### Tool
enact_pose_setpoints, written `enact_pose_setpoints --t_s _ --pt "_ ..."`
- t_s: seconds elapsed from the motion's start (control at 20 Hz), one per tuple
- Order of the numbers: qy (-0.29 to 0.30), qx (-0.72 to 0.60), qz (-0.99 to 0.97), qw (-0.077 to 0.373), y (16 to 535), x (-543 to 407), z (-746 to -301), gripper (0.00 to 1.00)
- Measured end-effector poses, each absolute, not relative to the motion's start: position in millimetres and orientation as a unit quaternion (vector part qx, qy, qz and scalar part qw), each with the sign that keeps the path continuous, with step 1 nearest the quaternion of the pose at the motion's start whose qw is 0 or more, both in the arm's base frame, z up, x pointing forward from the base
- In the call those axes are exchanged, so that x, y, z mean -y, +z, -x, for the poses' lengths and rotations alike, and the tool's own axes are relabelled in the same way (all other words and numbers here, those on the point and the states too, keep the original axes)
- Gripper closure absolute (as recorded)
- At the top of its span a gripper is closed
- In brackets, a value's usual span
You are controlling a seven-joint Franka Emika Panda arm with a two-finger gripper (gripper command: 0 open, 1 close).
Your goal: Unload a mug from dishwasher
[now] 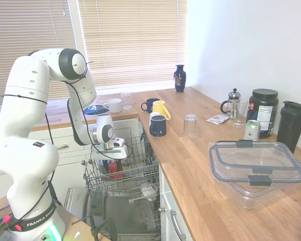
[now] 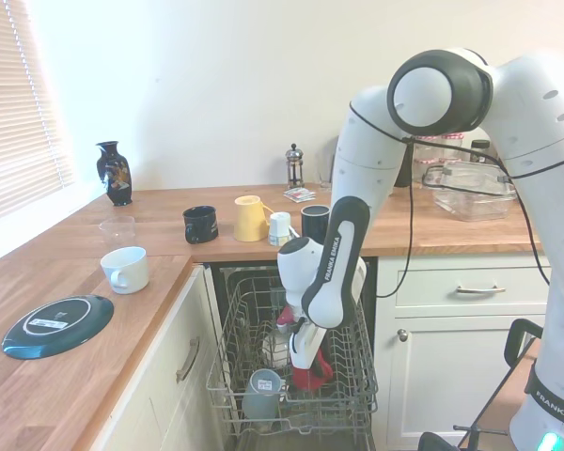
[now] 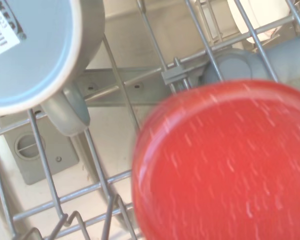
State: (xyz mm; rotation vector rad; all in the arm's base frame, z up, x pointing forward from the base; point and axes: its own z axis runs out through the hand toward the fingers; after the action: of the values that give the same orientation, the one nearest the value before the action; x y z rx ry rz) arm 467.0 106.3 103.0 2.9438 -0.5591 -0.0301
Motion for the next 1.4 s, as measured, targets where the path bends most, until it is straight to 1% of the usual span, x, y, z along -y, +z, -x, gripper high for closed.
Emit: enact_pose_setpoints --t_s 0.5,0.95,1.1,1.4 --pt "-0.005 0.197 -0.978 0.063 100.7 -104.0 -461.8 1.0" --pt "0.002 0.197 -0.978 0.067 105.9 -101.6 -463.3 1.0" --pt "0.013 0.193 -0.979 0.067 119.5 -102.8 -461.2 1.0" --pt "0.043 0.192 -0.979 0.056 166.7 -106.4 -452.0 1.0"
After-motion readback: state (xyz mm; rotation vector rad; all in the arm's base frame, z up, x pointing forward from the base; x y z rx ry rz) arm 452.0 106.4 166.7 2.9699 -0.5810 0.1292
